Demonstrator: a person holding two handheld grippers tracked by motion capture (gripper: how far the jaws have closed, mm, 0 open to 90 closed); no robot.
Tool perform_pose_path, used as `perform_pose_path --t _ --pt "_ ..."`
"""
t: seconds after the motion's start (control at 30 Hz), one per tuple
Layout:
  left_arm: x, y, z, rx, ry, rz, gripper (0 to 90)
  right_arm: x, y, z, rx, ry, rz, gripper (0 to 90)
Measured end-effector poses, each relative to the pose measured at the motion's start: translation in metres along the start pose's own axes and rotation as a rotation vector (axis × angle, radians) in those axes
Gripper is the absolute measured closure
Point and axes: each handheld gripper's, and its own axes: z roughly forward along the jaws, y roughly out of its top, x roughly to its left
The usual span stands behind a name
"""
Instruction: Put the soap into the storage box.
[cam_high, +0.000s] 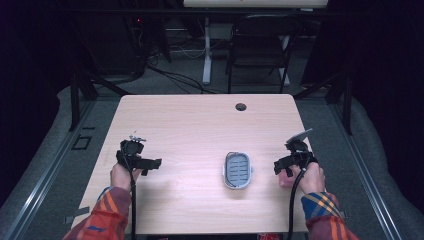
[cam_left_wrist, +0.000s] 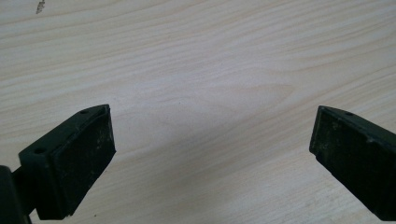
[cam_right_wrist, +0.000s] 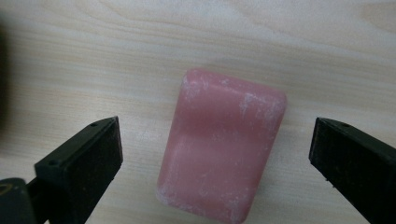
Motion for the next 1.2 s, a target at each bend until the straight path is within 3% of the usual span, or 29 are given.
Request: perform_pose_path --t 0.1,0.47,0.83,1.07,1.1,1.13,1.2 --pt "0.000 0.000 0.000 0.004 -0.002 0.002 0.2 -0.001 0.003 -0.001 0.045 -0.017 -0.027 6.7" --pt "-0.001 0.000 0.002 0.016 -0.008 0.010 0.3 0.005 0.006 0.004 0.041 -0.032 -0.048 19.1" --pt "-0.002 0.000 0.002 0.022 -0.011 0.012 0.3 0.006 0.005 0.010 0.085 -0.067 -0.097 33.3" --pt "-0.002 0.000 0.002 0.025 -0.014 0.011 0.3 0.007 0.004 0.014 0.092 -0.066 -0.115 35.4" --pt "-0.002 0.000 0.002 0.027 -0.015 0.012 0.3 0.007 0.006 0.013 0.127 -0.085 -0.143 35.7" --pt "-0.002 0.001 0.003 0.029 -0.014 0.015 0.3 0.007 0.003 0.017 0.082 -0.062 -0.118 36.3" --pt "-0.002 0.001 0.003 0.029 -0.015 0.017 0.4 0.008 0.006 0.013 0.133 -0.089 -0.160 36.9"
